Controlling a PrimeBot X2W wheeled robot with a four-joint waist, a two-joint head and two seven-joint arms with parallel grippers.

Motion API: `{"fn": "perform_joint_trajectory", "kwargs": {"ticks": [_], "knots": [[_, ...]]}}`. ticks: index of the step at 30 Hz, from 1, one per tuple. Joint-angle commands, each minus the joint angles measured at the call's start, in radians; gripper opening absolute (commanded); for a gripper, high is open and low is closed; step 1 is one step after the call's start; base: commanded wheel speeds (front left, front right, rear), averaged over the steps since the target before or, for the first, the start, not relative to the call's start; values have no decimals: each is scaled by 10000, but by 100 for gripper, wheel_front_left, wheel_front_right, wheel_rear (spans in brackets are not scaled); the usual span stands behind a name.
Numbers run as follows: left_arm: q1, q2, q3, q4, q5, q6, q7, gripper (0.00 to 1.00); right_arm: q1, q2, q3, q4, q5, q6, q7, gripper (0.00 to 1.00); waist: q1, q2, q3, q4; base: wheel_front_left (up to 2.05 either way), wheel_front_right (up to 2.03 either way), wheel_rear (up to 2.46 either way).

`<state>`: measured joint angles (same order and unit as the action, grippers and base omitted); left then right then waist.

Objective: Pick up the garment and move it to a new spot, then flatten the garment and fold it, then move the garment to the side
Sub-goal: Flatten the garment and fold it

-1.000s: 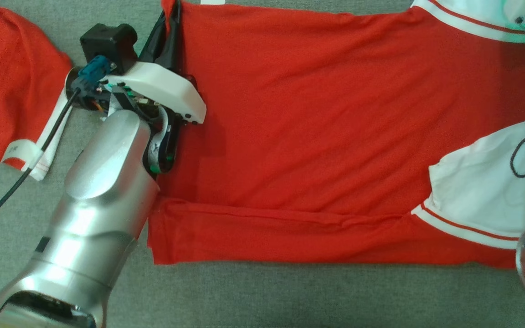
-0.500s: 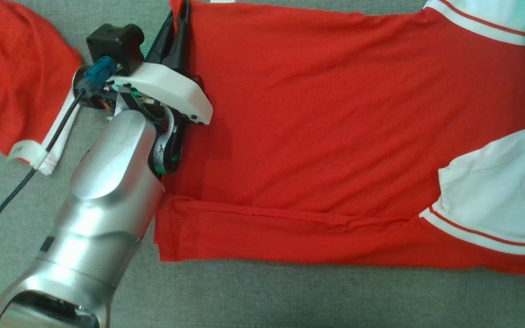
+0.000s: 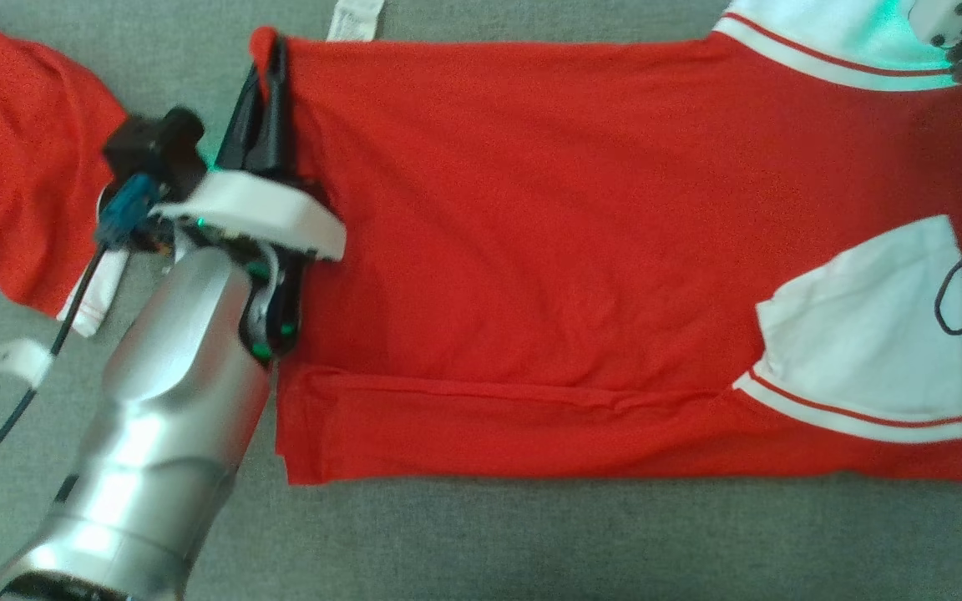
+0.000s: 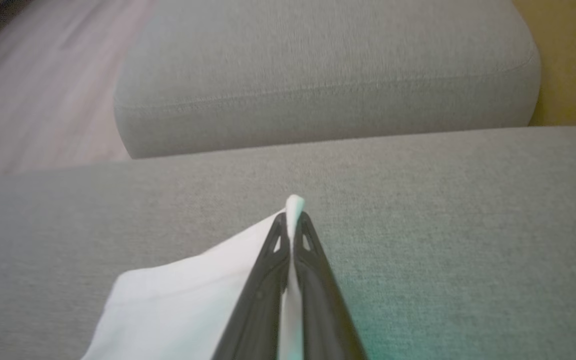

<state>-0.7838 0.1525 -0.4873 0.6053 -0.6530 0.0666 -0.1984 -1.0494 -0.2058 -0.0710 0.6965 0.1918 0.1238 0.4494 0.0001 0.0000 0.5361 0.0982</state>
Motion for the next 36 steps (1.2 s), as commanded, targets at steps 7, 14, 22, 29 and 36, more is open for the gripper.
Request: {"fn": "perform_joint_trajectory", "kwargs": {"ticks": [7,14,22,29,36], "knots": [[914,590,508,-722,-385,-923,-481,0,1140,-445,725,-1593,1408,69,384,0,-1,0,-886,-223,0,0,0],[2240,801,864,-1491,-556,-1488,-617,0,3161,-1090,720,-4021,2311,69,1912,0,-1,0,-1671,-446,0,0,0],[3390,1067,1119,-2130,-198,-1838,-631,0,5933,-625,-294,-6918,2295,69,4063,0,-1,0,-2210,-765,0,0,0],[4307,1260,1353,-2285,249,-1921,-632,0,8038,44,-761,-8988,1608,69,5131,0,-1,0,-2510,-1066,0,0,0],[5159,1190,1729,-2211,543,-1922,-633,0,9096,445,-503,-9525,1382,69,5326,22,-1,0,-2764,-1165,0,0,0]]}}
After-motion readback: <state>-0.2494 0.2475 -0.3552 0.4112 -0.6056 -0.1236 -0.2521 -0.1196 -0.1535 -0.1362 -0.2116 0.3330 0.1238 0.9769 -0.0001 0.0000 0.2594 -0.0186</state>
